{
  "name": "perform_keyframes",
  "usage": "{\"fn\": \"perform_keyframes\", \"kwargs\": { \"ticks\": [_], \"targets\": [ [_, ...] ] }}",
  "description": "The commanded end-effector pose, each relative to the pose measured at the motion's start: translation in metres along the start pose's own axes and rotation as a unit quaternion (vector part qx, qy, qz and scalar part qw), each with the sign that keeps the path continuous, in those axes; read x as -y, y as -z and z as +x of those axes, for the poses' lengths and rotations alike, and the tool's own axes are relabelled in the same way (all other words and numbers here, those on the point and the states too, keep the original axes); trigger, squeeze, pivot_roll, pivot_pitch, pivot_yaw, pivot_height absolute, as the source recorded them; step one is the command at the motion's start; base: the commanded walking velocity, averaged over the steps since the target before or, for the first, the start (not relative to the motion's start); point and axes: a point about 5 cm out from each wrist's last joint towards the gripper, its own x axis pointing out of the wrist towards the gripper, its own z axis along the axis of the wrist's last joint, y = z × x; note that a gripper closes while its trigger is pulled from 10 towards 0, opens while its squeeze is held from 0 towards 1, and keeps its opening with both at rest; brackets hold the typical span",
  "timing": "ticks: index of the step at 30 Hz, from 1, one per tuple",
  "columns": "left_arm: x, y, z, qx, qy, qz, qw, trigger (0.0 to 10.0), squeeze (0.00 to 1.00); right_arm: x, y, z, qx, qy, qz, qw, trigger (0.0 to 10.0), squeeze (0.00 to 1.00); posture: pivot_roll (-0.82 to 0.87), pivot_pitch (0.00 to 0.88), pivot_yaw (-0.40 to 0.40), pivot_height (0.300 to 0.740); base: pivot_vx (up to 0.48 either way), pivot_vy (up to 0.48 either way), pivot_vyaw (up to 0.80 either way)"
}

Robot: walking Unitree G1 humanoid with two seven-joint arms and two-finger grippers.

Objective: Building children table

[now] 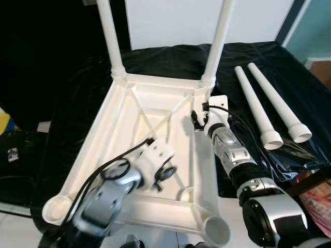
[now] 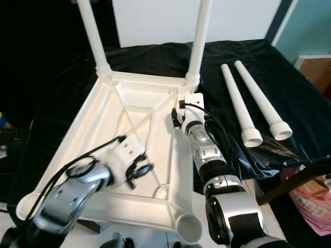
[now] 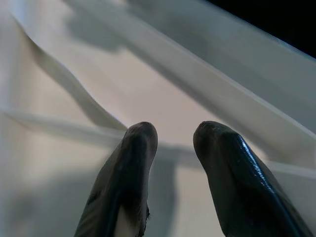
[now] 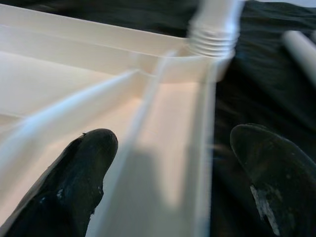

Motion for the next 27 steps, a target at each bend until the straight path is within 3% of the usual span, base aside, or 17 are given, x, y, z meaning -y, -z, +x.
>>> {"fn": "perform_keyframes", "kwargs": {
  "ticks": [1, 6, 9, 14, 17, 22, 27],
  "targets": [
    [-0.018, 0.002, -0.005, 0.01, -0.092, 0.015, 0.996, 10.0, 0.0, 0.019, 0.011, -0.003, -0.014, 0.037, 0.001, 0.999, 10.0, 0.0, 0.06, 0.091, -0.061, 0.74, 0.0, 0.0, 0.0],
    [-0.028, -0.006, -0.014, 0.046, -0.118, 0.027, 0.992, 10.0, 0.0, 0.031, 0.016, -0.007, -0.01, 0.056, 0.0, 0.998, 10.0, 0.0, 0.05, 0.092, -0.057, 0.74, 0.0, 0.0, 0.0],
    [-0.027, -0.015, -0.023, 0.085, -0.105, 0.03, 0.99, 10.0, 0.0, 0.038, 0.016, -0.011, 0.005, 0.067, -0.001, 0.998, 10.0, 0.0, 0.05, 0.093, -0.054, 0.74, 0.0, 0.0, 0.0],
    [-0.019, -0.013, -0.034, 0.108, -0.055, 0.006, 0.993, 10.0, 0.0, 0.047, 0.021, -0.022, 0.024, 0.078, -0.003, 0.997, 10.0, 0.0, 0.05, 0.095, -0.049, 0.74, 0.0, 0.0, 0.0],
    [0.001, -0.011, -0.045, 0.123, 0.022, 0.043, 0.991, 10.0, 0.0, 0.054, 0.03, -0.031, 0.018, 0.084, -0.011, 0.996, 10.0, 0.0, 0.04, 0.098, -0.047, 0.74, 0.0, 0.0, 0.0],
    [0.017, 0.008, -0.053, 0.076, 0.095, 0.058, 0.991, 10.0, 0.0, 0.062, 0.039, -0.041, 0.011, 0.086, -0.024, 0.996, 10.0, 0.0, 0.04, 0.096, -0.044, 0.74, 0.0, 0.0, 0.0],
    [0.021, 0.021, -0.059, 0.035, 0.124, 0.07, 0.989, 10.0, 0.0, 0.067, 0.04, -0.043, 0.007, 0.09, -0.029, 0.996, 10.0, 0.0, 0.03, 0.097, -0.044, 0.74, 0.0, 0.0, 0.0]
  ]
}}
